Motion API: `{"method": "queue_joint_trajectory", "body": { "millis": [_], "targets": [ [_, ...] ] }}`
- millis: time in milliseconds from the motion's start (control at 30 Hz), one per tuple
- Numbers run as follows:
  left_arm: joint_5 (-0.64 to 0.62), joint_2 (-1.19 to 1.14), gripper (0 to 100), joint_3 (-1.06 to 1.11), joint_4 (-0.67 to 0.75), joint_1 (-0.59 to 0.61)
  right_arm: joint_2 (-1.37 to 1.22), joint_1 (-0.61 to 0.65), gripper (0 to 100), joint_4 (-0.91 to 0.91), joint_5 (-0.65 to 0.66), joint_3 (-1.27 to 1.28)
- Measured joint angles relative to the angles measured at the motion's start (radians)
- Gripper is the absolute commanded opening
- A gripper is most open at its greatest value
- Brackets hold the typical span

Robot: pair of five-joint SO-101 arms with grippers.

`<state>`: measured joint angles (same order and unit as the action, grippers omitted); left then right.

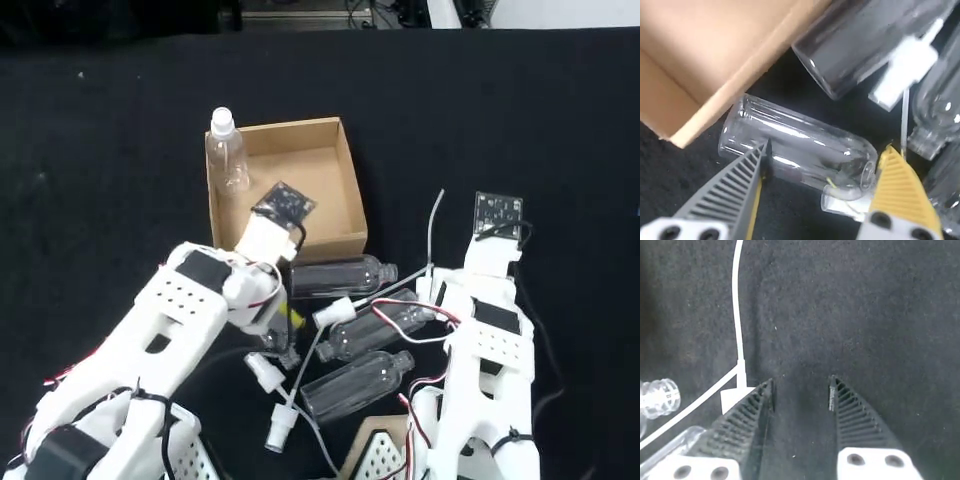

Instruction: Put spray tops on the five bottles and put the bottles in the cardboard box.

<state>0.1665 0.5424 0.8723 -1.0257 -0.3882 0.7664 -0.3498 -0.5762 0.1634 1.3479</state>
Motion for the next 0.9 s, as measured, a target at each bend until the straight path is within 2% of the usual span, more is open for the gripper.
{"method": "queue_joint_trajectory", "body": {
  "millis": [233, 567, 767, 900],
  "targets": [
    [-0.066, -0.006, 32, -0.037, 0.074, 0.003, 0.000, 0.000, 15.5, 0.000, 0.000, 0.000],
    [-0.054, -0.006, 32, 0.130, 0.235, 0.003, 0.000, 0.000, 15.5, 0.000, 0.000, 0.000],
    [-0.054, -0.006, 32, 0.181, 0.245, 0.002, 0.000, 0.000, 15.5, 0.000, 0.000, 0.000],
    [-0.055, -0.006, 32, 0.173, 0.161, 0.031, 0.000, 0.000, 15.5, 0.000, 0.000, 0.000]
  ]
}}
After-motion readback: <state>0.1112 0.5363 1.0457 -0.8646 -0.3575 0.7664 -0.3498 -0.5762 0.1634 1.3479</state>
